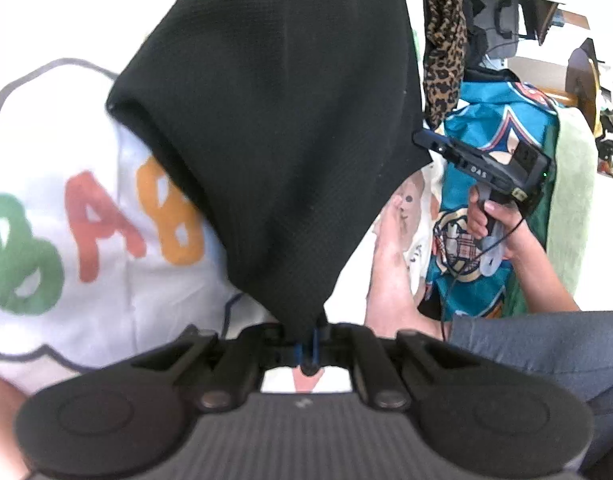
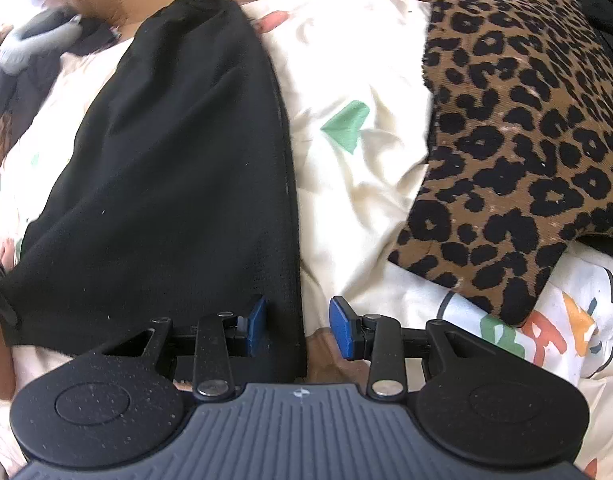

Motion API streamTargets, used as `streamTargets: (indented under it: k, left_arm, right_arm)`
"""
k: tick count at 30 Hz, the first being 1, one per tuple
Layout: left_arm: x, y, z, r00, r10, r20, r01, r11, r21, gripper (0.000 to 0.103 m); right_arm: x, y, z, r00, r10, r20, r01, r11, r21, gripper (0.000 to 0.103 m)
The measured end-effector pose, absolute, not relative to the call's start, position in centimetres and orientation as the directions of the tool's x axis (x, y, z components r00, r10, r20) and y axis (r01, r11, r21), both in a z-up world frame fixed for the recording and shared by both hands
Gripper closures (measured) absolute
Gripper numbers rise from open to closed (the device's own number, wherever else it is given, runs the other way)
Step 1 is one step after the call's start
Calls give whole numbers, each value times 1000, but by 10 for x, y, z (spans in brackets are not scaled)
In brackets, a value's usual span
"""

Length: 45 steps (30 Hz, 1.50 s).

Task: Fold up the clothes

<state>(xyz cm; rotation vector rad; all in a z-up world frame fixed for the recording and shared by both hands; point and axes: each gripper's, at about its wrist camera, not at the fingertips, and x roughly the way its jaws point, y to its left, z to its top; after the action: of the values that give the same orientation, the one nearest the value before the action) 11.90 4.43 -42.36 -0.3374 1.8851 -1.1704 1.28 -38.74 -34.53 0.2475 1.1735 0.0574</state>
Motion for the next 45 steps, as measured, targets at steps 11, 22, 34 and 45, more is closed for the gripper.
streamTargets:
  k: [11,22,34,45]
  left_arm:
    - [118,51,-408,-573,-569,-590,252,563,-788,98]
    - [119,53,-376,-491,-517,-701,309,649,-695,98]
    - [124,57,-361,-421,-487,-765,321,709,-628,99]
    - [135,78,-289,-306,-529,-791,322,724,-609,99]
  right_arm:
    - [23,-384,-361,405,227,-886,124,946,299,62]
    - [43,-365,-366,334,233,-913,155,942,297,86]
    - [45,-414,-394,372,481,-794,278,759,589,100]
    - [41,-389,-339,370,463,-805,359,728,584,101]
